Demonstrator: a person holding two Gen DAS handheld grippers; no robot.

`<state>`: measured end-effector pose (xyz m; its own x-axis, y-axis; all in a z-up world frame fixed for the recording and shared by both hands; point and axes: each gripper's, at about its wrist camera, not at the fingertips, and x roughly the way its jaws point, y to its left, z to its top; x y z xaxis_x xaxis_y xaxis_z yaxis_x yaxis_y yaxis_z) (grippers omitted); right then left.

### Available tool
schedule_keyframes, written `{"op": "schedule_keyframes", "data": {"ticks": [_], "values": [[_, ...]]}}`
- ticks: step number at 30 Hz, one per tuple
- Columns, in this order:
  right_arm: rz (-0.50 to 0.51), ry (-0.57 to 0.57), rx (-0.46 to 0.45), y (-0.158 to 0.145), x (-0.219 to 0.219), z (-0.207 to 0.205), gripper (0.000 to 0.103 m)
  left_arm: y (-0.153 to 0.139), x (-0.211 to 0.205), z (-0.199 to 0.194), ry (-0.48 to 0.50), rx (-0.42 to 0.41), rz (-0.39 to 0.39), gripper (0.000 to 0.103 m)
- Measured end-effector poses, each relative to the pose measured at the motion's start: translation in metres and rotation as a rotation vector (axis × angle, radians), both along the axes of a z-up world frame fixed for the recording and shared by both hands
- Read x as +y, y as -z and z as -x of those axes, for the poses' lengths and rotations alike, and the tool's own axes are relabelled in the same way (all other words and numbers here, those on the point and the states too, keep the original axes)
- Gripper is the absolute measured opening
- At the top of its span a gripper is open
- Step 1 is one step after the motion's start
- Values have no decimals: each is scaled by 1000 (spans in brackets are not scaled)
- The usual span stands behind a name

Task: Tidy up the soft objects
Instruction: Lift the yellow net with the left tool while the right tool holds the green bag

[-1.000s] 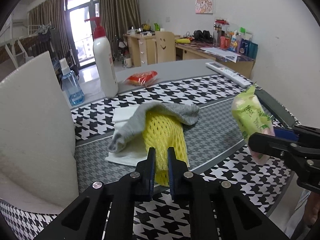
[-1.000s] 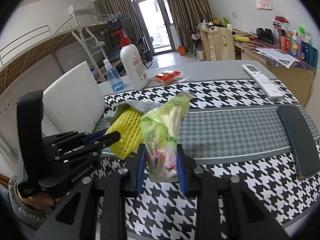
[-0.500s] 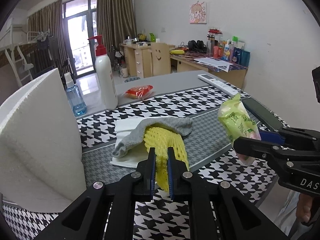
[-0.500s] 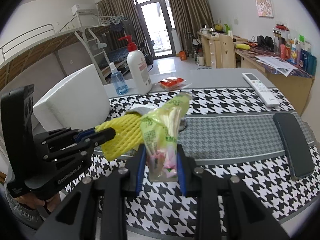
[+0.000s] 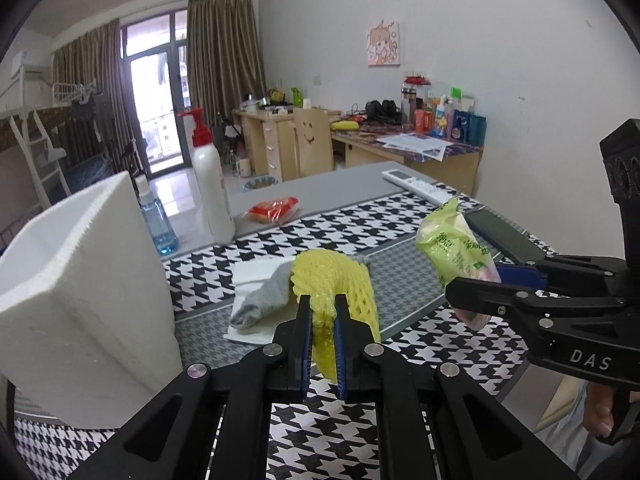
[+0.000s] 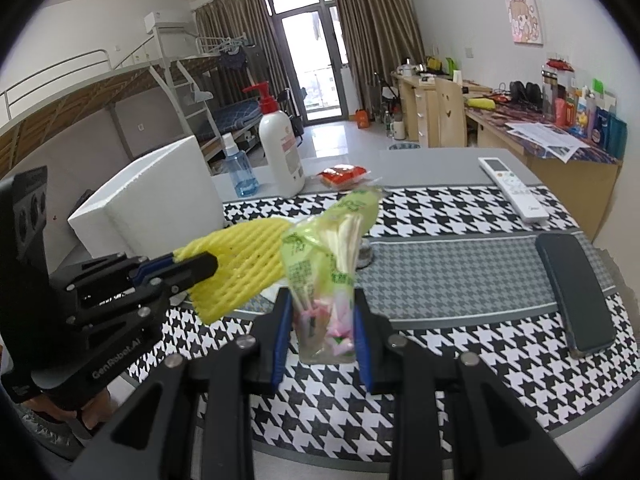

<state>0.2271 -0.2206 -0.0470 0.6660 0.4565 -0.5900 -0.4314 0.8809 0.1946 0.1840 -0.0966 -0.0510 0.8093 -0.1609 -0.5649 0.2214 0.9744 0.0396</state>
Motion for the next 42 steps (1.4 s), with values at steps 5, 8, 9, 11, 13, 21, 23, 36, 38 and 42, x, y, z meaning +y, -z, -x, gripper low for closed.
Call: {"op": "schedule_keyframes", "data": {"ticks": [5,8,9,11,13,21,23,36,38,42], "values": [[6,2,-23,-7,2,8,33,-4,2,5,-4,-18,-4,10],[8,3,-33,-10,2,13,33,-7,3,9,-4,-28,-3,10],[9,3,-37,-11,3,14,33,-9,3,11,-2,-32,-2,10],[10,4,-43,-13,3,16,33,-12,4,13,-2,-42,-1,10],[11,5,-50,-15,4,19,33,-15,4,17,0,-51,-2,10],[17,5,-87,-25,7,28,33,-26,9,27,-14,-84,5,10],[20,2,-94,-26,9,29,33,-27,10,28,-16,-89,6,10],[28,3,-146,-39,17,37,33,-39,21,40,-47,-132,8,10],[26,1,-156,-41,19,38,33,-43,23,42,-47,-144,6,10],[27,-6,-170,-45,24,39,33,-50,27,45,-51,-166,7,10]]}}
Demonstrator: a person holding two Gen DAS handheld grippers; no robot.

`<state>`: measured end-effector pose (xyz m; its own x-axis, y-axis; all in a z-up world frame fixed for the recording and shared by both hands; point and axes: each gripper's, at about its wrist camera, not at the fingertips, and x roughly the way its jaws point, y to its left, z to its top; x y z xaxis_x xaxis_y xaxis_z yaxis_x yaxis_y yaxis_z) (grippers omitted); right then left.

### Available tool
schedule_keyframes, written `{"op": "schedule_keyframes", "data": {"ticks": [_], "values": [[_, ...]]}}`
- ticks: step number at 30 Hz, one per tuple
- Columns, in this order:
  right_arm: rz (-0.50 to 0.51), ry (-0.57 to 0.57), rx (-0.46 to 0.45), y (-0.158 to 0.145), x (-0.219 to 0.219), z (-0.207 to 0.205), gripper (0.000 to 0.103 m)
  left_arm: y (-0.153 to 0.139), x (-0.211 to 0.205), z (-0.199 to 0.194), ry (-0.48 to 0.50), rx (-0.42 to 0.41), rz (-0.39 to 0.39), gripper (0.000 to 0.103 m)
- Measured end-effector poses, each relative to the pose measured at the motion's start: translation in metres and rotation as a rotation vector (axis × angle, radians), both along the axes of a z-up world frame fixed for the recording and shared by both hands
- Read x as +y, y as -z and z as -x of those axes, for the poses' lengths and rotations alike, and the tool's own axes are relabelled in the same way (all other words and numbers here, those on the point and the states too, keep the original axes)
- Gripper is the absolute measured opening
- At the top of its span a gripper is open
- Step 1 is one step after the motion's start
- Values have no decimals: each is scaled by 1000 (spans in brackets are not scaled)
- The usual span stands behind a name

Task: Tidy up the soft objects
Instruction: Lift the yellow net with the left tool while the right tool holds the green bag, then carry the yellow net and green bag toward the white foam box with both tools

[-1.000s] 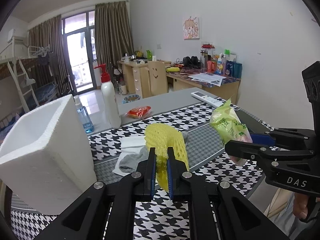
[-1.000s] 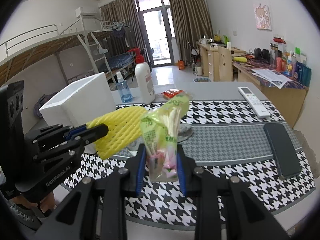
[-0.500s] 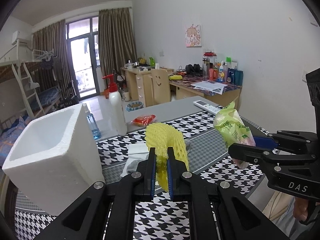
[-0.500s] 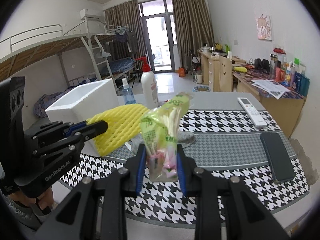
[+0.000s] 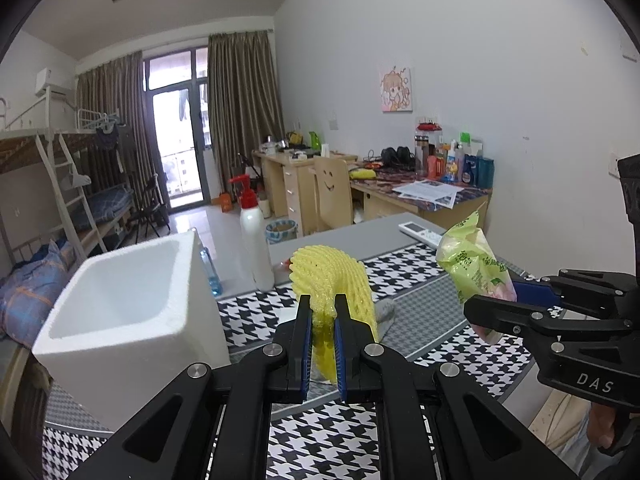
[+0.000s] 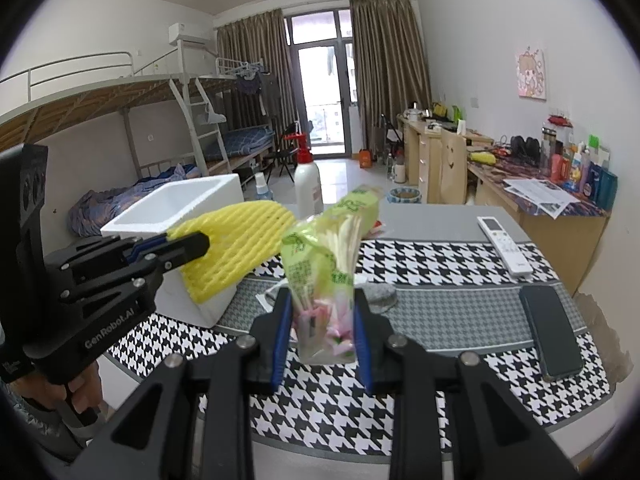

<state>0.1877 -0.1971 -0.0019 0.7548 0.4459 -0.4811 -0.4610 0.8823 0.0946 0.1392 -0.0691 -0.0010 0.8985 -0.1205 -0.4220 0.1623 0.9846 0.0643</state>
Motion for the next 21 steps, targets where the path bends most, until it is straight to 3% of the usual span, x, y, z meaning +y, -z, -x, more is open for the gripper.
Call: {"op": "schedule_keyframes", "data": {"ticks": [21], "values": [[0,-58,-55,-16,21,-8,33,-16,26,-1,-78,-48,5,10]]}}
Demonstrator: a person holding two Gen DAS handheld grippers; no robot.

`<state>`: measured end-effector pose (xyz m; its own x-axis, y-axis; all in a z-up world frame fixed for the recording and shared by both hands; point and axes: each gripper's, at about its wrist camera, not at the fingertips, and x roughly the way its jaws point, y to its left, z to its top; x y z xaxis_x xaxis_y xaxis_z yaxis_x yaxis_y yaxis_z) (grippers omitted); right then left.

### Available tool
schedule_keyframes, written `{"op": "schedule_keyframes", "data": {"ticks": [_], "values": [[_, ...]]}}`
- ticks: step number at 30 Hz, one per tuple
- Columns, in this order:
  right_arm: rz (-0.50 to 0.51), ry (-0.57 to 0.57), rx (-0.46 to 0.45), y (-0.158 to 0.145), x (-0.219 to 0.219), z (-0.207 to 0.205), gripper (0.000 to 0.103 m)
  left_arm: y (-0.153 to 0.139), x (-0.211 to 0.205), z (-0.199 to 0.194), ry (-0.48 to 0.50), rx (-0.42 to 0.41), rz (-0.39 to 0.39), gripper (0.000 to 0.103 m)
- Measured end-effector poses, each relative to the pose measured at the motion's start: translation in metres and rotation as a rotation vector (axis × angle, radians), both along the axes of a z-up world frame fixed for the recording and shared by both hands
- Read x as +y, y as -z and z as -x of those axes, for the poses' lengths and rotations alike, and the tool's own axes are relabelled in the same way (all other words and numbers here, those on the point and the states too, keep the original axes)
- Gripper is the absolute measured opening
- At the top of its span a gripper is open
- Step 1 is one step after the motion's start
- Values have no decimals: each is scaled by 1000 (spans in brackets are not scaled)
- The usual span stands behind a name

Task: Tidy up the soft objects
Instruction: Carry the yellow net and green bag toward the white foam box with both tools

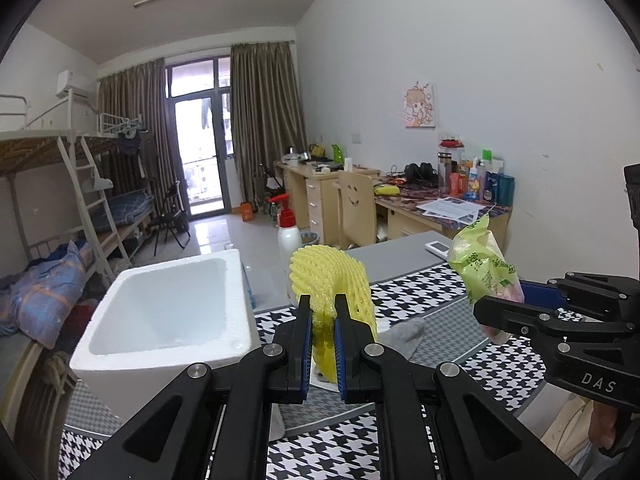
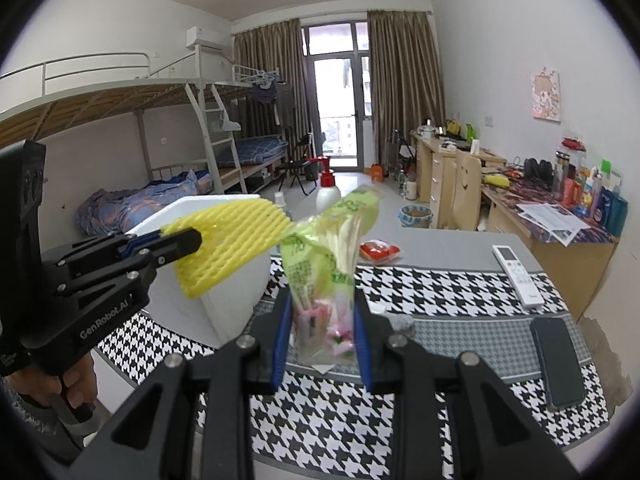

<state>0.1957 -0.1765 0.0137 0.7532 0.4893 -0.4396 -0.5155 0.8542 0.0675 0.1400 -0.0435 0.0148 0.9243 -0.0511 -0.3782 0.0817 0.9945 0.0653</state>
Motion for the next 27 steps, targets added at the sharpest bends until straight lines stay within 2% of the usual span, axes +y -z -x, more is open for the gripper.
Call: {"op": "schedule_keyframes", "data": {"ticks": [27], "values": [[9,-125,-31,-13,51,2,33,-18,45,11,-121,-53,23,10]]}}
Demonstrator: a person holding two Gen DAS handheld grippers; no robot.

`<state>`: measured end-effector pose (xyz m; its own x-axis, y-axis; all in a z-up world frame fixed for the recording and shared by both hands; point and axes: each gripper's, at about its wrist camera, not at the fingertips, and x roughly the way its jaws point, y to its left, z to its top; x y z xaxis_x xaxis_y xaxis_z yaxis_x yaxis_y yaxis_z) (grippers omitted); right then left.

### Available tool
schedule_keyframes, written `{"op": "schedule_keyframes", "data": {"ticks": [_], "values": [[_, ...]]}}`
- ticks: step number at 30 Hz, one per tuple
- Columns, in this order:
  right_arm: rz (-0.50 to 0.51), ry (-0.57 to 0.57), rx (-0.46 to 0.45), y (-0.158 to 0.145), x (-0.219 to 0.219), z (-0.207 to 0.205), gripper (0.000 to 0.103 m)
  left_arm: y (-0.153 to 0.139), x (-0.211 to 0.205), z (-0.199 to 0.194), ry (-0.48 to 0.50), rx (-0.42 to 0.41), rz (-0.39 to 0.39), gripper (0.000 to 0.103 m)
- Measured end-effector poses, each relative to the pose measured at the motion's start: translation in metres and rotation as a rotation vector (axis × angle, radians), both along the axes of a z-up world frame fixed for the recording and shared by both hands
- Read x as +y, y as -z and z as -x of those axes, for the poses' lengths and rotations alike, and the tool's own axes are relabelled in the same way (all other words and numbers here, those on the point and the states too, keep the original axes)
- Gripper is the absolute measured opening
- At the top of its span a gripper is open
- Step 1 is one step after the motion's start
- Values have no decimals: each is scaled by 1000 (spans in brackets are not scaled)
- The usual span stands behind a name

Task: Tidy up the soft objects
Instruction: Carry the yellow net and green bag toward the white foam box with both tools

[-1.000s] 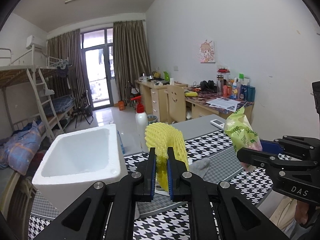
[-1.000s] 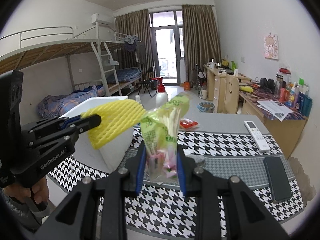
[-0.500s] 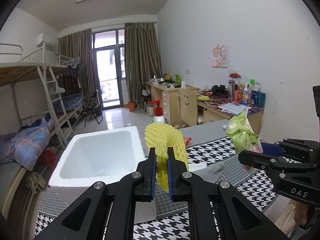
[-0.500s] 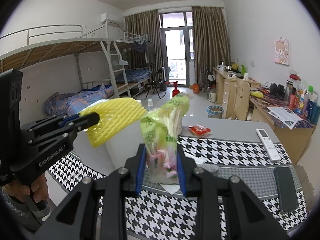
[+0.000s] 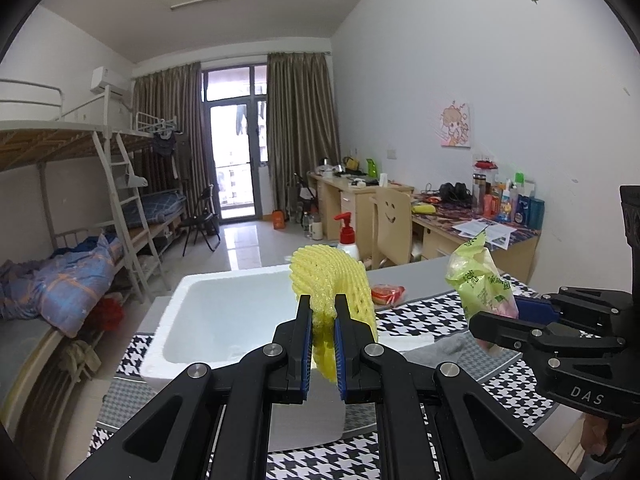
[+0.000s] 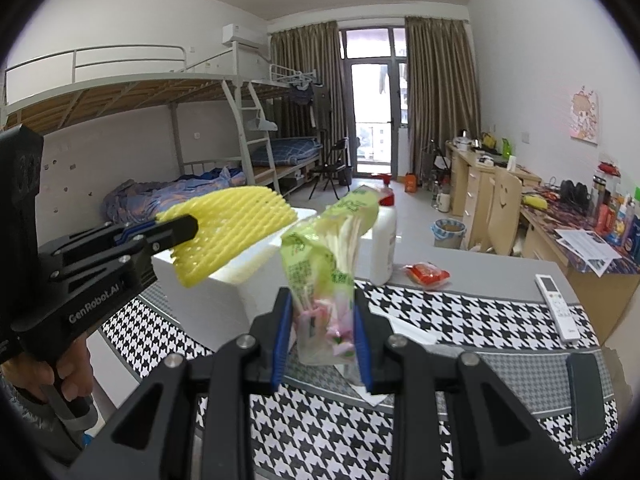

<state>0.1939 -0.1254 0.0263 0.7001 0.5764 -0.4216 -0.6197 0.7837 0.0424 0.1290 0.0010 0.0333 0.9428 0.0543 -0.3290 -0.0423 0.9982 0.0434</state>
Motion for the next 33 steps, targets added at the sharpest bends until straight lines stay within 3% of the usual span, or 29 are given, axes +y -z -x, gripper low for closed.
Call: {"op": "schedule_keyframes", "data": {"ticks": [33], "values": [[8,-116,-17,-2,40,-9,33,-8,39,16,-131,-34,7,10]]}}
